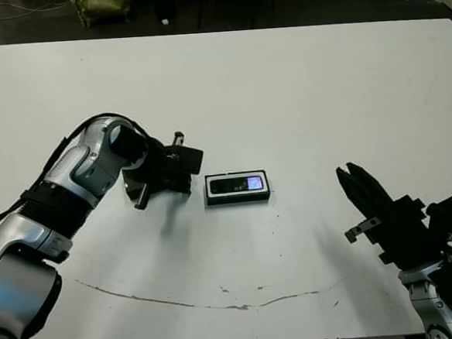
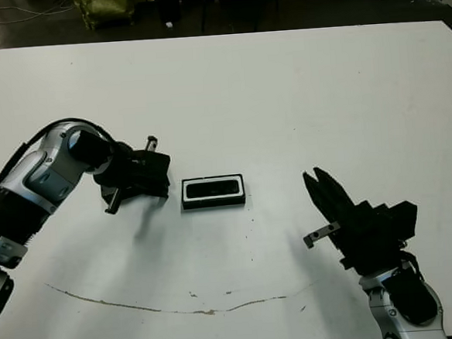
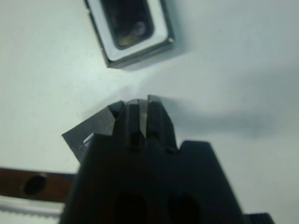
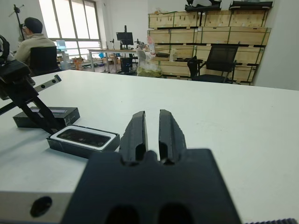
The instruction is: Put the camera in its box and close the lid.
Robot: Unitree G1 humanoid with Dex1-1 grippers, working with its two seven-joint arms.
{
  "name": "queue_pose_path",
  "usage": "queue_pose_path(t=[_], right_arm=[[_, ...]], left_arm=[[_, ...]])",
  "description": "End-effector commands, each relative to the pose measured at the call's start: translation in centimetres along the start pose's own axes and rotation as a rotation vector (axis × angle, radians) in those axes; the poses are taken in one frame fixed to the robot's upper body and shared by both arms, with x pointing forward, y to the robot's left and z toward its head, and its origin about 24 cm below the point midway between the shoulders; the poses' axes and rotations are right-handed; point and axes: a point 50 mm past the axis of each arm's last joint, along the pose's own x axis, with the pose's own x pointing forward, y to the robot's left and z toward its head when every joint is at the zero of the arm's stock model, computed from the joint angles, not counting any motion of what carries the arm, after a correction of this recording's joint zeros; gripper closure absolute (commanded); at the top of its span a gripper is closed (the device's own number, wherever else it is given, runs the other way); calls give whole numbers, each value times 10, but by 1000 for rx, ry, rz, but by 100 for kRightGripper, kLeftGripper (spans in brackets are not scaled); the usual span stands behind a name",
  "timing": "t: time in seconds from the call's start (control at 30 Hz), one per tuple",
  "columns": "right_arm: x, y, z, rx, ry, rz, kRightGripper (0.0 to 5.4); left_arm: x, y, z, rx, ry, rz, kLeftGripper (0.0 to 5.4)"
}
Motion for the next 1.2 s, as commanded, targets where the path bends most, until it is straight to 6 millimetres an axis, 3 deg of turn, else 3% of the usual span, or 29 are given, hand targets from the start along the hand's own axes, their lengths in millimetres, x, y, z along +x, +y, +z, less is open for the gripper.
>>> queue_pose_path(t=[0.03,1.2], right_arm=[[-4,0,-5,11,37,-11,538],[-4,5,-12,31,49,29,538]], left_arm=[[14,-10,-9,-47,22,-48,540],[2,11,-21,-99,44,150,540]])
